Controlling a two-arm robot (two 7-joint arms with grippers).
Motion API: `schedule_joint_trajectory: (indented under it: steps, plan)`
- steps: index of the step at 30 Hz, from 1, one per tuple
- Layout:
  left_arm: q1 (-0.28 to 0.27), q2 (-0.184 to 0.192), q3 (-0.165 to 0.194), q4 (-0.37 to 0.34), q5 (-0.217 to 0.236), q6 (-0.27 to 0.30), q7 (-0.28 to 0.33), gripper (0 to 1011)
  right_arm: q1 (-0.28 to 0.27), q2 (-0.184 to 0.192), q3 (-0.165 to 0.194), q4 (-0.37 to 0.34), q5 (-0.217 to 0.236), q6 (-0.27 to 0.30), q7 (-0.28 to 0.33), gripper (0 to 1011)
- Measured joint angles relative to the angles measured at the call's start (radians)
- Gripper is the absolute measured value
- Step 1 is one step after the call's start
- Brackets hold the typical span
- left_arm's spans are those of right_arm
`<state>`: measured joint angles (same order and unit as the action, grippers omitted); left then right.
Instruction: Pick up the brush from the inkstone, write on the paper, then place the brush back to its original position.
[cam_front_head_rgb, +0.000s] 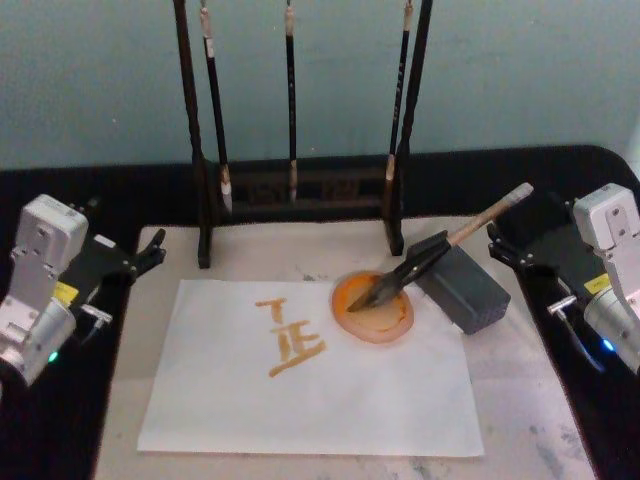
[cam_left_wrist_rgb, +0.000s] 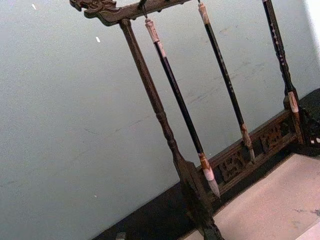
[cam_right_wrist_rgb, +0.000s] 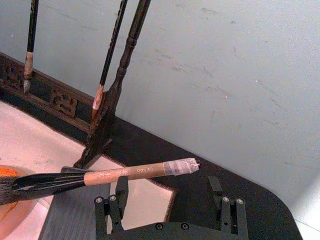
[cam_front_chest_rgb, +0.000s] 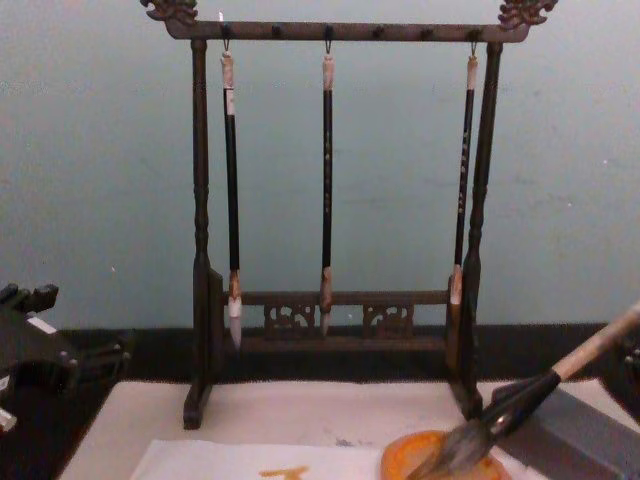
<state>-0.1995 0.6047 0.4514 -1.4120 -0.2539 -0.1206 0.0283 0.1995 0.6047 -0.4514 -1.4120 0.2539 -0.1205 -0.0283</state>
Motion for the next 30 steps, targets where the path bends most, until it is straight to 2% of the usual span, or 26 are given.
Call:
schedule_joint_trajectory:
  steps: [30]
  plan:
    - [0.0,0.0,0.0,0.0,0.0,0.0,0.0,1010,0.0,0.0,0.0,0.0,0.0,0.0,0.0,1000]
